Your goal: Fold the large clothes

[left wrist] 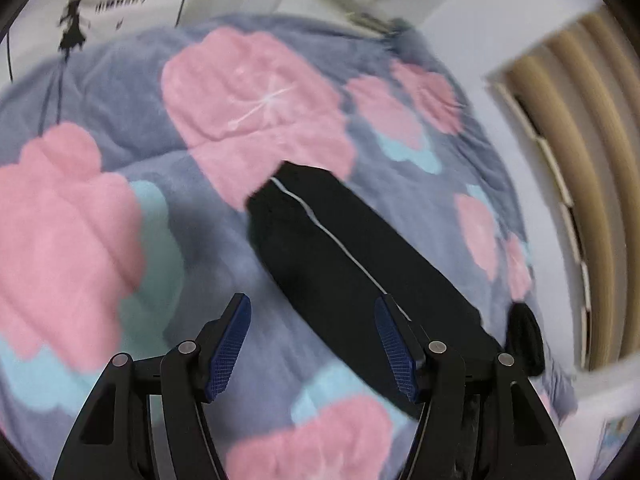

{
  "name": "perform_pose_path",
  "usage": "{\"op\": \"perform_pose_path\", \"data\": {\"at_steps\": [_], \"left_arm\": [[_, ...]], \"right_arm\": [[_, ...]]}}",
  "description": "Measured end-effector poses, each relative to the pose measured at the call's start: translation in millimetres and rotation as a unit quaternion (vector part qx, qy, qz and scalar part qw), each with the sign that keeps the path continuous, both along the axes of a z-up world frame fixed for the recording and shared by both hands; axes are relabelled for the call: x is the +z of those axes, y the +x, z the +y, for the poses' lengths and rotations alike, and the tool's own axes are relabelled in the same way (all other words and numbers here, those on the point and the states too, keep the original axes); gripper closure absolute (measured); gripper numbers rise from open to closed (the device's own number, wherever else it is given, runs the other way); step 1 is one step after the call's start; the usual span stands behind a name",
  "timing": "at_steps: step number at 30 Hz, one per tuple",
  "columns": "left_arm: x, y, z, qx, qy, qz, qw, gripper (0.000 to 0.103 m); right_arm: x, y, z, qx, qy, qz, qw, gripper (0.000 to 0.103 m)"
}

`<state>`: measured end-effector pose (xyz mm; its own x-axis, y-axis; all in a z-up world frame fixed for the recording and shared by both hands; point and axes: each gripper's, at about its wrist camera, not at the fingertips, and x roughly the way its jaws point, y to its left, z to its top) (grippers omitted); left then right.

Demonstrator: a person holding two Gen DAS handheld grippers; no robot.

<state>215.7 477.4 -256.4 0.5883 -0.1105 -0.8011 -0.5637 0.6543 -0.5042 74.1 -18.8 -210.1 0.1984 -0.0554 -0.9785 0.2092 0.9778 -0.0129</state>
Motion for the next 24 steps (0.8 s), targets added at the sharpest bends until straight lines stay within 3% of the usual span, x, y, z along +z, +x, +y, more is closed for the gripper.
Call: {"op": "perform_pose_path", "data": {"at_steps": [9,13,14,17,18,24], "left_arm": [[-84,61,42,0.021,-0.036,0.039,0.9984,0.037],[-102,74,44,0.014,-0.039,0.034,0.9986,0.037],[-102,77,42,0.007,-0.030,0.033,0.9990,0.038],[-98,84,33,-0.024,-0.024,0.017,0.9993,0.075],[-92,84,29,-0.028,-0.006,0.015,0.9995,0.080],[-29,75,-1,-0.074,0.056,-0.041,0.9948,0.088]], "right_arm": [[-25,24,16,-0.006,-0.017,0.046,0.999,0.025],[-31,35,27,0.011,-0.025,0.057,0.998,0.025],[-32,38,30,0.016,-0.028,0.059,0.998,0.025],[-38,45,38,0.027,-0.028,0.066,0.997,0.025],[-40,47,40,0.029,-0.026,0.067,0.997,0.025],[-41,57,56,0.055,-0.022,0.063,0.996,0.025]]}}
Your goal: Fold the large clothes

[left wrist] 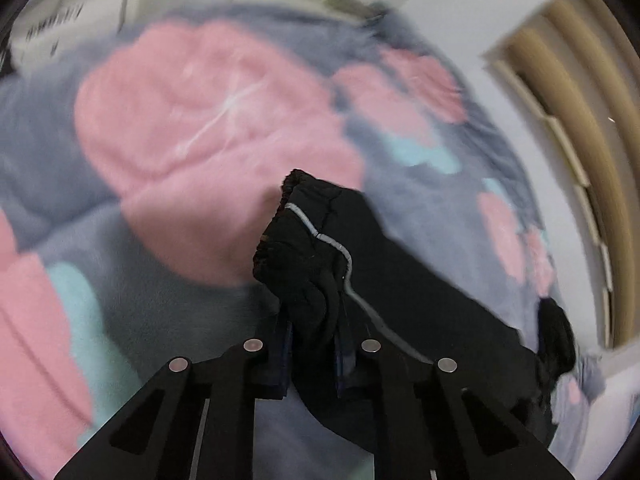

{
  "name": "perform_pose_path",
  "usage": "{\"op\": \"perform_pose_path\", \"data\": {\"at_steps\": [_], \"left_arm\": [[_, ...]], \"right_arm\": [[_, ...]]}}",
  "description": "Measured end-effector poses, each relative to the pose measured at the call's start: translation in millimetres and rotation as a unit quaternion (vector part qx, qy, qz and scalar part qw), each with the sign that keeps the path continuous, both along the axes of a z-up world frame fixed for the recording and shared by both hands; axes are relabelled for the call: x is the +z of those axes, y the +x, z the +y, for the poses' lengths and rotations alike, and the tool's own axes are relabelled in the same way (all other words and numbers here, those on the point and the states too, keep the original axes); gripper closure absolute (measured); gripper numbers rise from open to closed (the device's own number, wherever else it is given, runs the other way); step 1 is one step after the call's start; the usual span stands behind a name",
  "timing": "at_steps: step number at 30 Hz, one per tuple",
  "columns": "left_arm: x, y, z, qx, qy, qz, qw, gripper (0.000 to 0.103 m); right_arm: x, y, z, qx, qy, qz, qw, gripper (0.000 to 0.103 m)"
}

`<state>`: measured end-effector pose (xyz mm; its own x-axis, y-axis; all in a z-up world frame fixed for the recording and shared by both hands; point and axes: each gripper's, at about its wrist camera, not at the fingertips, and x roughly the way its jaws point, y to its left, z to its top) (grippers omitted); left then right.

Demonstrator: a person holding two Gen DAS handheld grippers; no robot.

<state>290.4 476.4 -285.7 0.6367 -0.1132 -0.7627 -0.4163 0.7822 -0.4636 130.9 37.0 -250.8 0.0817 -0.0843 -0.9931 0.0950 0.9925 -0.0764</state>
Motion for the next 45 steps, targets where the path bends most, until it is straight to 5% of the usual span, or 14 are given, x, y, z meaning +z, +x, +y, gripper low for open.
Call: {"op": "perform_pose_path", "data": {"at_steps": [5,13,16,27,30,32,33,35,37,41,45], "left_arm": [[66,-5,-59,-0.072,0.036,-0.065,0.9946,0.089],[126,1,-202,-0.223,0.057,-0.116,0.9662,0.090],[128,5,-269,-0.283,0.082,-0.109,0.9494,0.090],[92,4,-505,-0.478,0.050,-0.073,0.8738,0.089],[68,3,-549,-0.497,0.062,-0.047,0.8641,0.088],[46,8,-564,-0.505,0.054,-0.020,0.8613,0.084],[26,11,-572,-0.510,0.045,0.009,0.8590,0.073],[-7,16,-573,-0.526,-0.011,0.067,0.8479,0.062],[-28,15,-568,-0.526,-0.073,0.112,0.8402,0.062],[-24,4,-544,-0.529,-0.117,0.112,0.8328,0.059],[-2,-8,-509,-0.520,-0.115,0.100,0.8407,0.048]], "right_arm": [[3,2,-4,0.007,0.012,-0.012,1.000,0.025],[11,-9,-37,-0.010,0.039,-0.035,0.999,0.025],[13,-17,-59,-0.026,0.046,-0.043,0.998,0.025],[8,-33,-142,-0.109,0.067,-0.052,0.990,0.025],[0,-34,-161,-0.129,0.072,-0.046,0.988,0.025],[-3,-35,-176,-0.136,0.073,-0.041,0.987,0.025],[-6,-34,-181,-0.139,0.074,-0.037,0.987,0.025],[-8,-31,-188,-0.138,0.076,-0.035,0.987,0.025],[-7,-27,-194,-0.131,0.074,-0.039,0.988,0.025],[4,-11,-198,-0.109,0.084,-0.066,0.988,0.025],[10,20,-191,-0.075,0.111,-0.092,0.987,0.025]]}}
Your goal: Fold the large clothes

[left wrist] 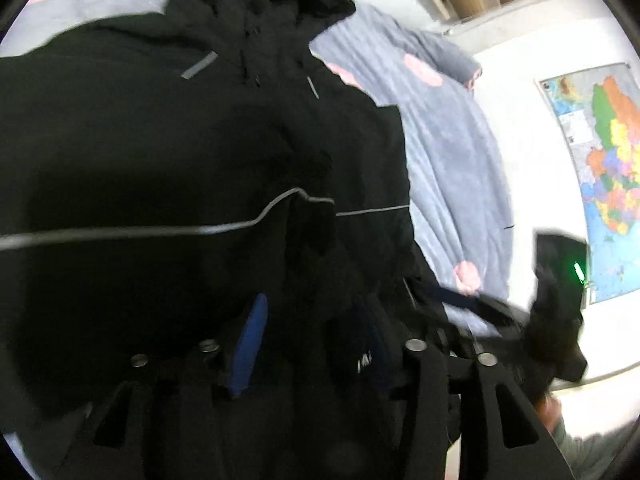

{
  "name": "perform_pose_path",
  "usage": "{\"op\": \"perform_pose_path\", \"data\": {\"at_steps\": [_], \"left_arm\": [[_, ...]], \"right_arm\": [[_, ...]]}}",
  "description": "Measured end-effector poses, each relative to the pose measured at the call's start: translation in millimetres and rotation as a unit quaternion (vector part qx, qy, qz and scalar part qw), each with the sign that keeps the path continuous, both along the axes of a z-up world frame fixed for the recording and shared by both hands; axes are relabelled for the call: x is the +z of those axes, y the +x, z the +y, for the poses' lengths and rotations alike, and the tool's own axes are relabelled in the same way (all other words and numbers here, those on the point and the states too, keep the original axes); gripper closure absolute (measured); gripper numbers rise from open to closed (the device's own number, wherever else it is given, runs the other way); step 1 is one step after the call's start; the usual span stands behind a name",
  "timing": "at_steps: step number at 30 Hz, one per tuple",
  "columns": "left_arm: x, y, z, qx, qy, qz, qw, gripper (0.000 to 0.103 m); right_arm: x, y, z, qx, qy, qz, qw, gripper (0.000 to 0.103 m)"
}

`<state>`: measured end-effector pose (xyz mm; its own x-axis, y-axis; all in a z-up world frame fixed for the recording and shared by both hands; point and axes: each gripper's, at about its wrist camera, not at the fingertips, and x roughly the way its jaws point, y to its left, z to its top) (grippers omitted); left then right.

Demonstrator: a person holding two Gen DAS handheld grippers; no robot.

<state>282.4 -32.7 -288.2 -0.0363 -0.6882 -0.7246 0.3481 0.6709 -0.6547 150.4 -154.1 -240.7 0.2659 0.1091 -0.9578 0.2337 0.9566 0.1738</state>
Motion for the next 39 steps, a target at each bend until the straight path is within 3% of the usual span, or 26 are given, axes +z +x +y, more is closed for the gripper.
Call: {"op": "perform_pose_path", "data": {"at_steps": [6,11,12,13,15,16,19,21,25,30,34,38,39], "left_arm": [[25,-7,73,0.073,0.025,-0.024,0.9967,0.047],[34,-9,116,0.131,0.036,-0.033,0.9902,0.047],[35,-8,124,0.139,0.039,-0.034,0.9890,0.047],[36,-7,132,0.146,0.042,-0.035,0.9878,0.047],[40,-5,142,0.160,0.049,-0.044,0.9849,0.047],[42,-5,144,0.168,0.056,-0.054,0.9827,0.047],[49,-1,142,0.181,0.094,-0.089,0.9749,0.048],[53,2,138,0.188,0.112,-0.104,0.9703,0.048],[61,17,142,0.196,0.105,-0.120,0.9676,0.048],[57,38,114,0.174,0.101,-0.132,0.9707,0.048],[25,57,76,0.143,0.131,-0.118,0.9738,0.048],[-5,65,59,0.135,0.171,-0.110,0.9698,0.048],[-11,67,57,0.134,0.179,-0.106,0.9689,0.048]], "right_arm": [[-13,58,14,0.006,0.055,-0.024,0.998,0.025],[-33,78,39,0.001,0.093,-0.017,0.996,0.028],[-38,80,41,-0.001,0.096,-0.011,0.995,0.035],[-40,80,42,-0.001,0.102,-0.006,0.995,0.051],[-44,80,46,0.002,0.111,0.000,0.994,0.066],[-41,78,49,0.005,0.101,-0.004,0.995,0.074],[-18,66,55,0.023,0.079,-0.023,0.996,0.081],[4,57,57,0.029,0.061,-0.044,0.997,0.082],[55,38,44,0.020,-0.001,-0.103,0.995,0.083],[100,5,-21,-0.039,-0.093,-0.143,0.985,0.082],[67,2,-64,-0.083,-0.139,-0.097,0.982,0.081],[-7,12,-90,-0.102,-0.100,-0.025,0.989,0.080],[-27,15,-92,-0.103,-0.101,-0.011,0.990,0.076]]}}
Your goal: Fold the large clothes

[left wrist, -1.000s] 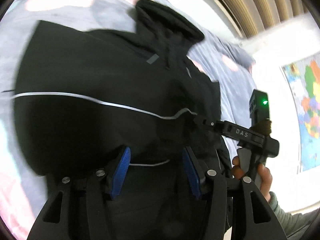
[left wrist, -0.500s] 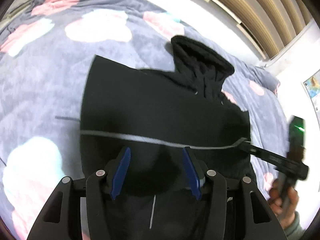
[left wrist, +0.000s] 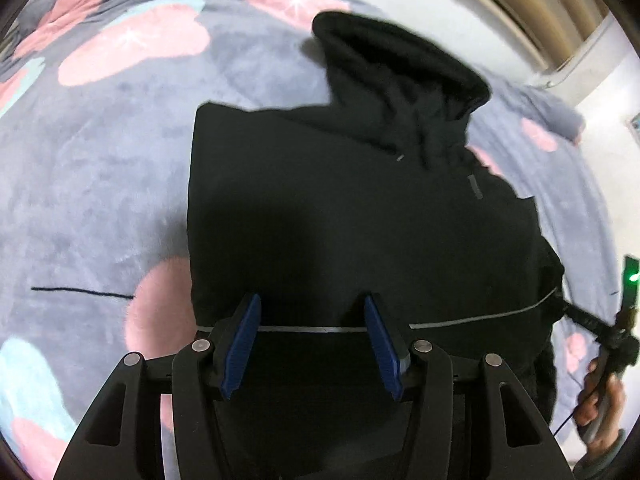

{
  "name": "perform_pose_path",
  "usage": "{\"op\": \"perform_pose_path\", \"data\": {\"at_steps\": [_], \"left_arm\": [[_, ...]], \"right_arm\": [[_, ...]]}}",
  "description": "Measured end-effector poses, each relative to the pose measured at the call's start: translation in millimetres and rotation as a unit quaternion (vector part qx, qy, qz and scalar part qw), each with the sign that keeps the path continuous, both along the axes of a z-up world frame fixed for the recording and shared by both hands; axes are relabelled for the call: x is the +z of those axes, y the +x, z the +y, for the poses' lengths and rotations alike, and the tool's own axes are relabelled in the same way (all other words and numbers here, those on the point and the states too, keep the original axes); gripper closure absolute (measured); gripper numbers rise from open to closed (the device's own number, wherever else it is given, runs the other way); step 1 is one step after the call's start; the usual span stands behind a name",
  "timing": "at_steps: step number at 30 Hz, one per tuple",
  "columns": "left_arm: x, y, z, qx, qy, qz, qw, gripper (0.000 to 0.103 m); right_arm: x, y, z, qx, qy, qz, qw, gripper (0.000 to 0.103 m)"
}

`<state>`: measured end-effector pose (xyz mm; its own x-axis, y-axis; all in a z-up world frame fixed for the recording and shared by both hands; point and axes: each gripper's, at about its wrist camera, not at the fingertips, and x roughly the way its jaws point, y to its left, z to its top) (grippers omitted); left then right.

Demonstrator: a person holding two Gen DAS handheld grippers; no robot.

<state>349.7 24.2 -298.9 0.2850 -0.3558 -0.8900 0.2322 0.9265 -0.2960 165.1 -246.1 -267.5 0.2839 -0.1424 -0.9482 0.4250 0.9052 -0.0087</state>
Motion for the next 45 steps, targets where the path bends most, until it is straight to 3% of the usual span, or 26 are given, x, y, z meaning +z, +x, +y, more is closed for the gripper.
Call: {"op": "perform_pose_path", "data": {"at_steps": [3,6,9,12,15,19,22,25,27,33,36,39,41,45], "left_arm": [[-10,0,-3,-0.006,0.018,0.002,0.9998,0.048],[-9,-2,-3,-0.012,0.028,-0.003,0.9995,0.048],[9,-5,4,-0.009,0.021,-0.012,0.9997,0.048],[45,-3,17,0.007,-0.036,-0.039,0.9986,0.048],[61,11,16,0.014,-0.062,-0.049,0.9968,0.047],[39,35,1,0.013,-0.028,-0.032,0.9990,0.048],[-11,50,-1,0.024,0.024,0.021,0.9992,0.048],[-38,61,15,0.054,-0.003,0.046,0.9974,0.048],[-40,65,20,0.068,-0.015,0.052,0.9962,0.048],[-18,50,14,0.043,0.018,0.023,0.9987,0.048],[16,23,25,0.029,-0.017,-0.005,0.9994,0.048],[31,-8,38,0.021,-0.033,-0.014,0.9991,0.048],[24,-24,39,0.011,-0.046,0.005,0.9989,0.048],[-11,-32,28,-0.013,0.014,0.015,0.9997,0.047]], "right_arm": [[-24,4,-4,-0.011,0.007,0.012,1.000,0.068],[-19,8,-5,-0.009,0.012,0.019,1.000,0.067],[4,2,-5,0.007,0.022,0.015,1.000,0.066],[51,-7,-3,0.022,0.024,-0.037,0.999,0.059],[75,8,5,0.038,0.016,-0.067,0.997,0.054],[54,42,16,0.036,0.014,-0.048,0.998,0.056],[14,63,12,0.022,0.029,0.000,0.999,0.063],[-10,64,10,0.031,0.030,0.014,0.999,0.064],[-11,65,16,0.040,0.013,0.018,0.999,0.063],[7,55,19,0.040,0.014,0.028,0.999,0.064],[45,27,28,0.039,0.019,-0.004,0.999,0.062],[62,-9,40,0.025,0.014,-0.012,1.000,0.062],[54,-25,44,0.015,0.015,0.004,1.000,0.062],[4,-31,34,-0.017,0.052,0.065,0.996,0.060]]}}
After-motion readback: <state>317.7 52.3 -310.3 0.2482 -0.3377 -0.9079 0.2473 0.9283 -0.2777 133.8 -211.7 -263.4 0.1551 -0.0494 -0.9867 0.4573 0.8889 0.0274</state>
